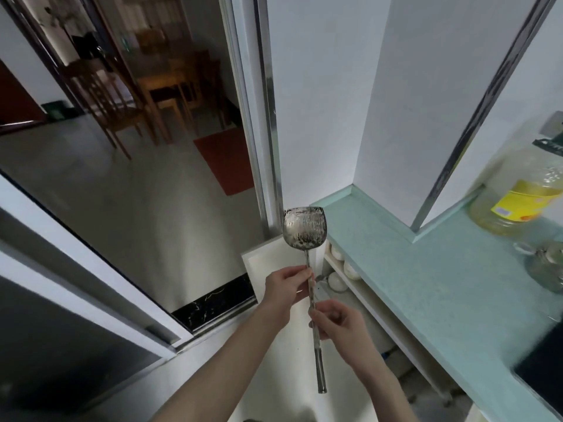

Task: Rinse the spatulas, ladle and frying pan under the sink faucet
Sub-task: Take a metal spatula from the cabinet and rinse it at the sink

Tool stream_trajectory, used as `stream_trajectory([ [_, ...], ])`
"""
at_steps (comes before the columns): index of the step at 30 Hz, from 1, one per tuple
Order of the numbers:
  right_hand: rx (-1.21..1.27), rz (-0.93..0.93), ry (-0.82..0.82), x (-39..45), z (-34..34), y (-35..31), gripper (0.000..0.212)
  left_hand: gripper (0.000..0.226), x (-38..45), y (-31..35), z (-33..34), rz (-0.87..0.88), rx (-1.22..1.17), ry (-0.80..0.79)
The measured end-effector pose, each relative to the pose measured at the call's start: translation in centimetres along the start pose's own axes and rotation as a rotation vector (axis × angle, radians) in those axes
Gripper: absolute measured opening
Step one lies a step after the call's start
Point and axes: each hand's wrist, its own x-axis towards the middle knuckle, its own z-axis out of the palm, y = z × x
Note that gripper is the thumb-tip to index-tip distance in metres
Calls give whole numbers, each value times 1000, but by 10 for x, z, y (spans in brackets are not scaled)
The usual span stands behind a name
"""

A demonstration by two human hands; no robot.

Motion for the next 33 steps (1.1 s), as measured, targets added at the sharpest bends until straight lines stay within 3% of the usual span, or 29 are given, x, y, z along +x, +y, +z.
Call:
stream_trajectory([
  [14,-55,84,156,100,-62,-7,7,14,124,14,87,-167,97,-124],
  [23,-83,238,356,145,-81,-1,9,7,199,10,137,-278,352,-329],
  [33,-3,302,676,144,-91,20,10,7,223,-26,193,-352,589,-564],
])
